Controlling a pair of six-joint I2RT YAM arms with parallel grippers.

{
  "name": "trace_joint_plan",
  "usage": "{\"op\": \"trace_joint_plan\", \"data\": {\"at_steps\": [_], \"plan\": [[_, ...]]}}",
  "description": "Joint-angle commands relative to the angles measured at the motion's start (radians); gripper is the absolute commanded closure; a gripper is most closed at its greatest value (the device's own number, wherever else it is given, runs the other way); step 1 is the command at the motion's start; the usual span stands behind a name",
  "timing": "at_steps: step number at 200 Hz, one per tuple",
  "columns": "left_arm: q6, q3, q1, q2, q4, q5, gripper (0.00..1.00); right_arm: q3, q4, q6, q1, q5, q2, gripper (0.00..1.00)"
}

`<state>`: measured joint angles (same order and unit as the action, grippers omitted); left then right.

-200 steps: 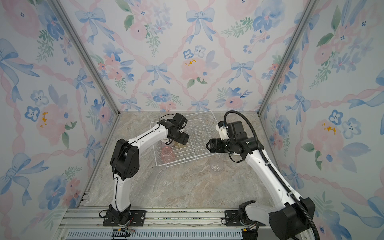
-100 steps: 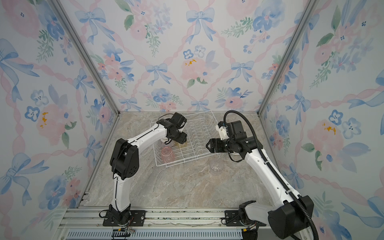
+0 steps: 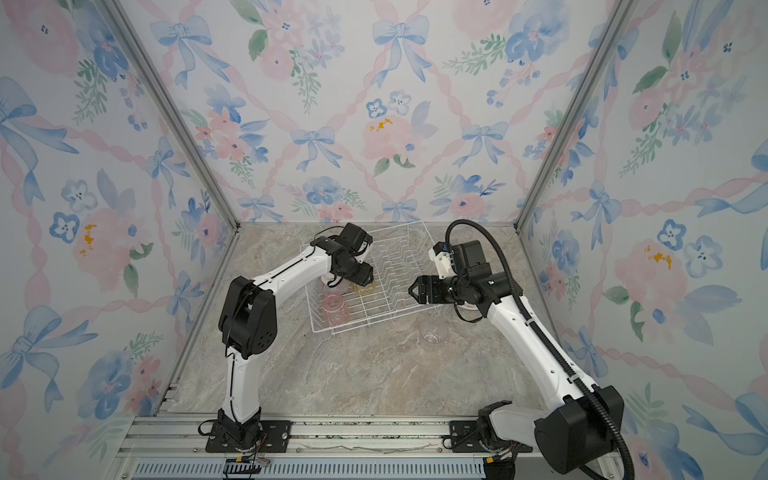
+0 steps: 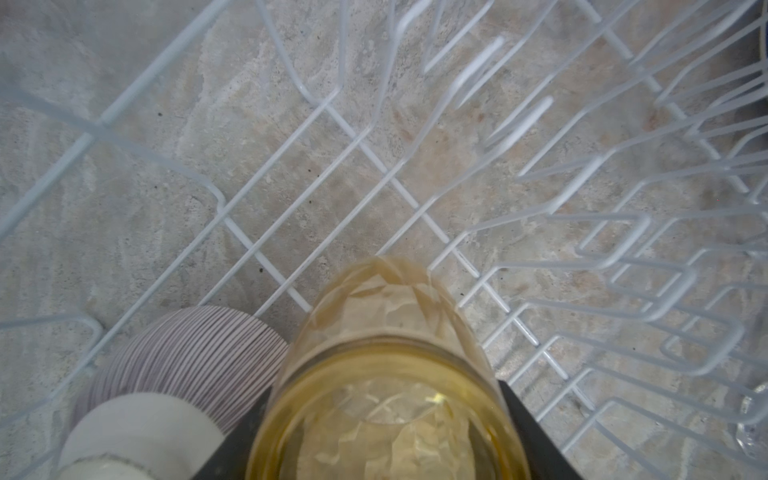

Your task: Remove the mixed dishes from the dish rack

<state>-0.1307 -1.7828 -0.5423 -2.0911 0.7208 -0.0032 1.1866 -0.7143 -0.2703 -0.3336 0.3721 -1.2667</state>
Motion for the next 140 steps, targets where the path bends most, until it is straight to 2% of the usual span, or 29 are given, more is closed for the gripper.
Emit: {"op": "trace_joint_plan", "data": {"at_steps": [1,61,102,140], "plan": [[0.001,-0.016,0.014,0.041,0.027,0.077,0.48,-0.029,0.052,-0.033,0.011,0.06,-0.012,0.16],[-0.018,-0.025,0.041,0.088,0.021,0.182,0.49,-0.109,0.219,-0.136,0.037,0.228,-0.005,0.17],[-0.025,-0.028,0.06,0.132,0.004,0.26,0.51,-0.144,0.288,-0.172,0.044,0.286,-0.003,0.2],[-0.052,-0.017,0.077,0.19,-0.063,0.384,0.51,-0.182,0.397,-0.237,0.05,0.36,-0.007,0.28]]}}
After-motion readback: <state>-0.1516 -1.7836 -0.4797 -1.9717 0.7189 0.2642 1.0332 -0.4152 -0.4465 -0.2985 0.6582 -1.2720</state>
